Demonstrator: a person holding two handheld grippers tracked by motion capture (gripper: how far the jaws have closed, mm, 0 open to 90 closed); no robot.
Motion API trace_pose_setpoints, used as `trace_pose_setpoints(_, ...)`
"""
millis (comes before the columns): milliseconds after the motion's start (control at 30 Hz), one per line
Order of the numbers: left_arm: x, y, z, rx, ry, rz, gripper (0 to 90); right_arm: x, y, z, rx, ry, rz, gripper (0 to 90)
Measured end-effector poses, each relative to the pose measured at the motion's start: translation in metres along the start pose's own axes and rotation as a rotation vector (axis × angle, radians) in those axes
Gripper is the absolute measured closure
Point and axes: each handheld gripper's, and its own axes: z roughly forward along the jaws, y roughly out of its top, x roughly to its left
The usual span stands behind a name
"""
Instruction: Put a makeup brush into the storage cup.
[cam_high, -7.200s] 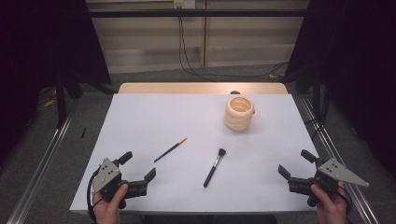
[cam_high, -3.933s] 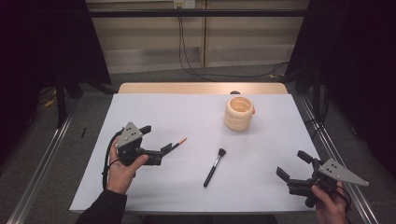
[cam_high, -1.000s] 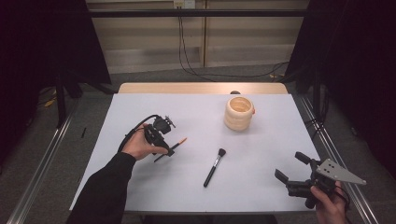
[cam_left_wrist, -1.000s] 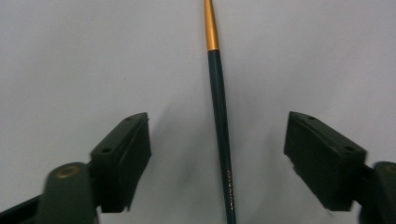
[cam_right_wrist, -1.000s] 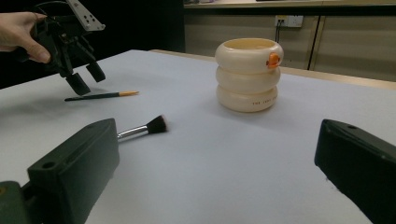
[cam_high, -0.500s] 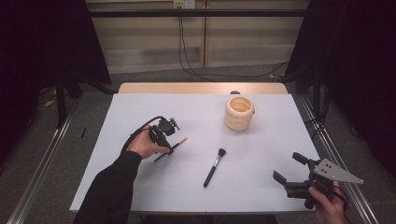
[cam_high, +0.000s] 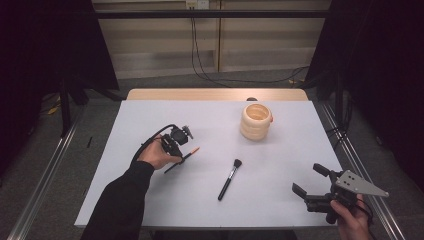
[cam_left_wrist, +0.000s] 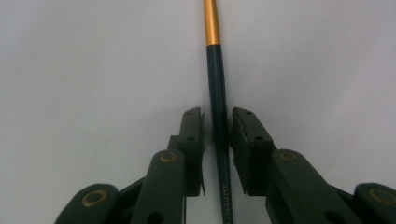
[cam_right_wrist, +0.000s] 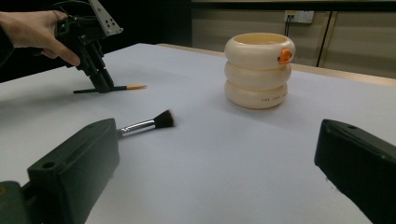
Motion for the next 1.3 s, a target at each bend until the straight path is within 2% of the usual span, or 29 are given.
trace_pose_setpoints(33,0.001,0.0,0.0,0.005,-0.008,-0.012,78.0,0.0,0.0,0.0,0.0,0.0,-0.001,0.0)
trace_pose_setpoints(100,0.002,0.001,0.0,0.017,-0.013,-0.01,80.0,-0.001,0.0,0.0,0.006,0.0,-0.008,0.0)
trace_pose_setpoints(167,0.002,0.001,0.0,0.008,-0.012,-0.028,81.7,0.0,0.0,0.0,0.006,-0.004,0.003,0.0)
trace_pose_setpoints(233,0.005,0.001,0.0,0.012,-0.02,-0.015,83.7,-0.001,0.0,0.001,0.002,-0.004,0.003,0.0)
trace_pose_setpoints(300,0.005,0.0,0.0,0.01,-0.022,-0.018,83.7,0.0,0.0,-0.001,0.004,-0.001,0.011,0.0)
trace_pose_setpoints(400,0.004,0.001,0.0,0.017,-0.023,-0.017,83.8,-0.001,-0.001,0.0,0.009,0.0,-0.003,0.0)
trace_pose_setpoints(433,0.003,0.0,0.0,0.006,-0.011,-0.021,83.8,0.0,0.0,0.001,0.005,-0.002,0.001,0.0)
trace_pose_setpoints(500,0.004,-0.001,0.0,-0.004,-0.014,-0.023,83.8,0.001,0.0,0.0,0.008,0.001,-0.014,0.0)
trace_pose_setpoints(600,0.004,-0.001,-0.001,-0.006,-0.013,-0.03,83.9,0.001,0.0,0.0,0.007,-0.002,-0.013,0.0)
trace_pose_setpoints(800,0.006,-0.004,-0.001,-0.019,-0.029,-0.045,83.9,0.001,0.0,0.001,0.01,-0.003,-0.001,0.0)
trace_pose_setpoints(900,0.007,-0.004,-0.002,-0.03,-0.03,-0.04,84.0,0.0,0.0,0.0,0.013,-0.001,-0.005,0.0)
trace_pose_setpoints(1000,0.007,-0.007,-0.002,-0.044,-0.039,-0.061,83.9,0.001,0.0,0.0,0.01,-0.007,-0.002,0.0)
trace_pose_setpoints(1067,0.008,-0.007,-0.002,-0.045,-0.046,-0.059,84.0,0.001,0.0,0.0,0.012,-0.003,-0.002,0.0)
trace_pose_setpoints(1267,0.008,-0.008,-0.003,-0.053,-0.036,-0.057,84.0,0.0,0.0,0.0,0.012,-0.003,-0.005,0.0)
trace_pose_setpoints(1300,0.008,-0.009,-0.003,-0.06,-0.039,-0.071,84.0,0.0,0.0,0.0,0.012,-0.005,-0.002,0.0)
